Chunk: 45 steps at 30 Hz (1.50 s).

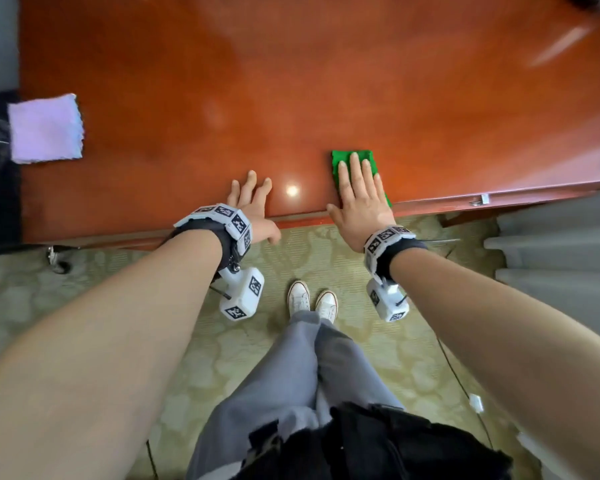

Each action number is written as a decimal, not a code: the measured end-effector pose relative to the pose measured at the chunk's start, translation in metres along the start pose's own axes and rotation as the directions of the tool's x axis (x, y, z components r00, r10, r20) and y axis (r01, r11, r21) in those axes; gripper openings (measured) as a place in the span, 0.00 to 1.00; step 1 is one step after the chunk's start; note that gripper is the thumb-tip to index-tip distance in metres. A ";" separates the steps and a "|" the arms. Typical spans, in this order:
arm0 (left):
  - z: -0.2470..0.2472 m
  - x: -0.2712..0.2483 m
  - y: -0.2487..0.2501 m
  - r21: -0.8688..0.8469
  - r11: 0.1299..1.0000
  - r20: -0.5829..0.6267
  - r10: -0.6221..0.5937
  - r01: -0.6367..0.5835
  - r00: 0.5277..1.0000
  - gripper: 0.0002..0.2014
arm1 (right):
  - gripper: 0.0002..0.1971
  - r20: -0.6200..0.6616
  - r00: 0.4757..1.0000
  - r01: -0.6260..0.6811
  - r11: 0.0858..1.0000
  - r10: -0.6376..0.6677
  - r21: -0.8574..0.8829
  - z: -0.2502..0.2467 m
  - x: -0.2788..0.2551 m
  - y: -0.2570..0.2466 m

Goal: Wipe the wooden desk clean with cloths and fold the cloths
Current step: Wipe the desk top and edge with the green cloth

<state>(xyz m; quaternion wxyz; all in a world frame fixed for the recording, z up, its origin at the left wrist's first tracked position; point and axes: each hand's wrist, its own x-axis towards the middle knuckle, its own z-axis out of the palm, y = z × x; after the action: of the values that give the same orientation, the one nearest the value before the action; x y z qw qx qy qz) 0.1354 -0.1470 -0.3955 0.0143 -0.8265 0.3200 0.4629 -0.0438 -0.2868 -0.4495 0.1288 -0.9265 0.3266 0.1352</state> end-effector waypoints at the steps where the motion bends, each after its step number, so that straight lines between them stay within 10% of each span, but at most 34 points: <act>1: -0.002 0.000 -0.001 -0.006 1.000 0.006 0.006 -0.006 1.000 0.58 | 0.38 0.007 0.998 -0.057 0.998 0.057 0.003 -0.002 -0.003 0.012; 8: -0.005 0.001 -0.007 0.038 0.998 0.051 0.045 -0.047 0.998 0.58 | 0.40 0.018 0.921 -0.389 0.915 0.390 0.105 -0.021 -0.028 0.106; 13: -0.006 0.001 -0.007 0.056 0.998 0.087 0.032 -0.037 0.996 0.59 | 0.42 0.075 0.853 -0.521 0.831 0.517 0.198 -0.030 -0.015 0.084; 19: -0.002 0.001 -0.002 0.127 0.992 0.076 -0.003 -0.007 0.997 0.61 | 0.42 0.123 0.978 -0.177 0.980 0.166 0.087 -0.016 -0.004 0.011; 25: 0.008 0.004 0.009 0.156 0.983 -0.006 -0.098 0.098 0.995 0.61 | 0.38 0.150 0.981 0.122 0.992 -0.125 0.026 -0.022 -0.009 0.034; 32: 0.029 0.012 0.063 0.128 0.931 -0.220 -0.310 0.342 0.925 0.53 | 0.37 0.083 0.973 -0.219 0.974 0.214 0.053 -0.032 -0.044 0.196; 37: 0.041 0.022 0.123 0.045 0.883 -0.266 -0.441 0.468 0.857 0.51 | 0.38 0.073 0.852 -0.519 0.821 0.518 0.236 -0.055 -0.057 0.305; 41: 0.060 0.025 0.168 0.051 0.894 -0.305 -0.412 0.446 0.859 0.52 | 0.41 0.083 0.814 -0.573 0.768 0.576 0.287 -0.059 -0.045 0.303; 45: 0.079 0.030 0.202 0.149 0.938 -0.313 -0.255 0.312 0.915 0.51 | 0.41 0.079 0.925 -0.380 0.902 0.372 0.205 -0.050 -0.034 0.252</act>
<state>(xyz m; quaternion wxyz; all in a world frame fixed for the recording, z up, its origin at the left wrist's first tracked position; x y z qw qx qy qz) -0.0228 -0.2974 -0.4091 0.1161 -0.9174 0.2388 0.2963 -0.2218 -0.4736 -0.4296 0.2067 -0.8237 0.5094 0.1386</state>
